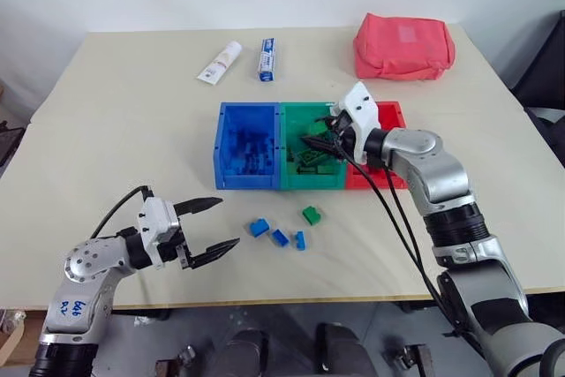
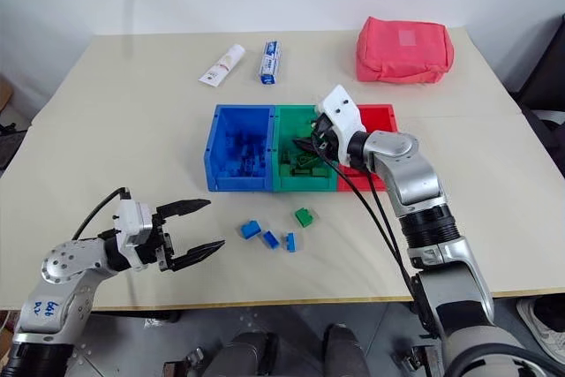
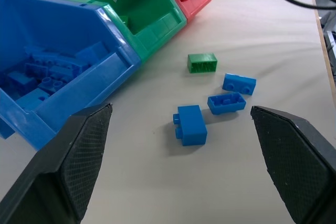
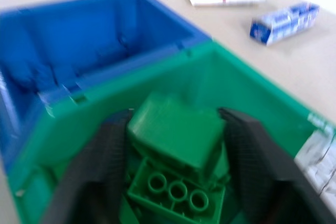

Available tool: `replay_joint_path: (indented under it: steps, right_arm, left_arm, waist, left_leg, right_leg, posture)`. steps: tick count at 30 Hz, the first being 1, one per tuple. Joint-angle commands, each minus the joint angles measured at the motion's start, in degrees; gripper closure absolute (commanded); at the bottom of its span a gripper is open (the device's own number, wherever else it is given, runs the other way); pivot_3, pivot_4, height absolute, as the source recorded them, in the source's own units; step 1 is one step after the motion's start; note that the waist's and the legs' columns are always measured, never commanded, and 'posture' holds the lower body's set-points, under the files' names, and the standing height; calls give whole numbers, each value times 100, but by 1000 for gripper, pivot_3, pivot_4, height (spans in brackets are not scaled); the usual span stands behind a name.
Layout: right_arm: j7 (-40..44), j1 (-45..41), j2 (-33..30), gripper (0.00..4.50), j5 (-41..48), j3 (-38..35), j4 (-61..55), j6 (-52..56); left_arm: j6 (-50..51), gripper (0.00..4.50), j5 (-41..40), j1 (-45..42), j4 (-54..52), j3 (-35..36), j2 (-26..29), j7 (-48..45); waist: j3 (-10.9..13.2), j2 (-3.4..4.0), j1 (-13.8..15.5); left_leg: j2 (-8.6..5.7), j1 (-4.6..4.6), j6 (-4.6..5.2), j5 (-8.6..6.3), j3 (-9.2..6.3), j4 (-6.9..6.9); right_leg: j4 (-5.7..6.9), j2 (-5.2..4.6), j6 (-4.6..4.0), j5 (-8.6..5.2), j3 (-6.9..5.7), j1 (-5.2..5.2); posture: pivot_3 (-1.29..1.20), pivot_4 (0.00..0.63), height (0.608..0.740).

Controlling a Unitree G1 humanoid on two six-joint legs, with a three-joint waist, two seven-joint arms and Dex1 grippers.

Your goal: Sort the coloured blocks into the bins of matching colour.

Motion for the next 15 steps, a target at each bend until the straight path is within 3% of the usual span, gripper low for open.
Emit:
replay_joint_path:
  steps: [1, 2, 3, 9, 15]
  right_arm:
    - [625, 163, -296, 432, 370, -276, -644, -178]
    - [837, 292, -414, 86, 487, -354, -827, -242]
    - [974, 454, -593, 35, 562, -439, -995, -189]
    - [1698, 2153, -1838, 35, 822, -1284, -1821, -671]
    - [1993, 3567, -2306, 35, 960, -1858, -2092, -1037]
  left_arm:
    - [-17, 0, -192, -23, -190, 214, 53, 27]
    - [-1, 0, -209, -42, -175, 214, 71, 0]
    - [30, 0, -237, -57, -158, 206, 92, -52]
    - [-93, 0, -96, -270, 205, 17, 323, -556]
    - [-394, 0, 39, -678, 587, -326, 285, -961]
  waist:
    - [0, 0, -5]
    - [0, 0, 1]
    - [0, 0, 13]
    - [0, 0, 60]
    - [0, 1, 2]
  left_leg:
    - [1, 0, 0, 0, 0, 0]
    - [2, 0, 0, 0, 0, -1]
    - [4, 0, -1, -1, 0, -1]
    - [-1, 3, 5, -5, 2, 10]
    - [10, 8, 2, -6, 15, 8]
  right_leg:
    - [-1, 1, 0, 0, 0, 0]
    - [-1, 1, 0, 0, -1, 0]
    - [-1, 2, 0, 0, -2, 0]
    - [-9, 0, 1, 0, 0, 12]
    - [-12, 1, 1, 0, 9, 10]
  posture:
    - [0, 150, 740]
    - [0, 150, 740]
    - [0, 150, 740]
    - [0, 150, 740]
    - [0, 150, 740]
